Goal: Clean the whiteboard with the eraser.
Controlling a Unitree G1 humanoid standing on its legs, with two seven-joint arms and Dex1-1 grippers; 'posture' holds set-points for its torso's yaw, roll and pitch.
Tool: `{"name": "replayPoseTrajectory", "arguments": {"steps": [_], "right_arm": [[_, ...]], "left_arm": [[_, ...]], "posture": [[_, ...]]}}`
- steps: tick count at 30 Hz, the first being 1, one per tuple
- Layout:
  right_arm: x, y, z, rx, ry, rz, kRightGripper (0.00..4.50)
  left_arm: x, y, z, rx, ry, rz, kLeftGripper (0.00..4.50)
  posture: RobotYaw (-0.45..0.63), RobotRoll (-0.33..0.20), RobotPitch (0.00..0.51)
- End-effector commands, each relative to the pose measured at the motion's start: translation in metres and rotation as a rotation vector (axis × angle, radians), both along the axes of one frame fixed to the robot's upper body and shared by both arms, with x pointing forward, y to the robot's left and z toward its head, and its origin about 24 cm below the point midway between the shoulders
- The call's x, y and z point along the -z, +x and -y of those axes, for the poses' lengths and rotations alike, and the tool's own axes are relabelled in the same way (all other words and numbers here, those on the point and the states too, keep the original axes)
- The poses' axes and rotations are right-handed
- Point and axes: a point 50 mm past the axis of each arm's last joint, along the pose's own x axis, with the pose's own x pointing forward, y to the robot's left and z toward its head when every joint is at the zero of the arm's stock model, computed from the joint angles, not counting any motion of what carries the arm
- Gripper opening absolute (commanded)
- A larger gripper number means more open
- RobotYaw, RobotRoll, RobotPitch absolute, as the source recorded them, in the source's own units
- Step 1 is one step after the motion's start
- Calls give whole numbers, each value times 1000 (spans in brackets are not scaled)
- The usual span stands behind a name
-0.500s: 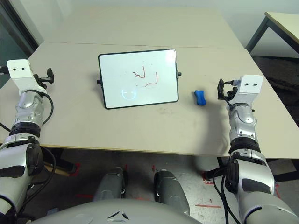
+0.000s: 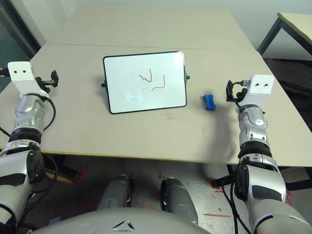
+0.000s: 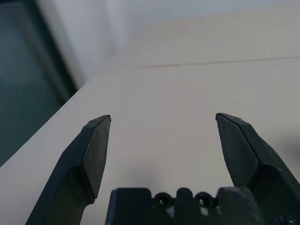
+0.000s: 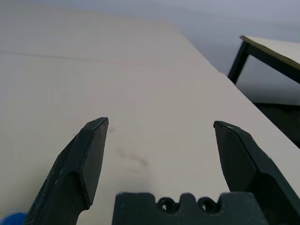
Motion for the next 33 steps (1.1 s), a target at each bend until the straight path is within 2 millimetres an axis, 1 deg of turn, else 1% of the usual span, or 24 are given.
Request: {"name": "replayPoseTrajectory", "arguments": {"steps": [1,3,7,9,11,14,17,20,23,28,33], "right_arm": [[-8,2,-4,31,5,-99,4469],[-17,3,-12,-35,0,-179,4469],[-28,0,-30,-156,79,-357,4469],[-35,-2,-38,-203,144,-461,4469],[-40,-4,-45,-244,151,-589,4469],[-43,-6,-50,-267,152,-690,4469],[-41,-6,-51,-279,167,-770,4469],[-38,-4,-50,-274,161,-802,4469],[-29,0,-49,-262,156,-837,4469],[-19,7,-49,-257,143,-864,4469],[-12,10,-49,-259,136,-883,4469]], "left_arm": [[-19,1,-1,138,6,26,4500],[-25,1,-1,244,8,0,4500],[-37,0,4,441,2,-43,4500],[-43,-1,9,573,1,-71,4500],[-48,-4,18,753,-8,-123,4500],[-52,-8,25,903,-31,-175,4500],[-59,-14,38,1104,-47,-259,4500],[-59,-18,43,1187,-43,-325,4500],[-57,-19,47,1238,-8,-394,4500],[-58,-21,52,1286,-1,-412,4500],[-58,-25,51,1306,-12,-427,4500]], "posture": [[206,0,71],[203,0,72],[200,0,73],[200,0,73],[200,0,73],[200,0,73],[204,0,70],[206,0,70],[220,0,68],[236,0,68],[254,0,68]]}}
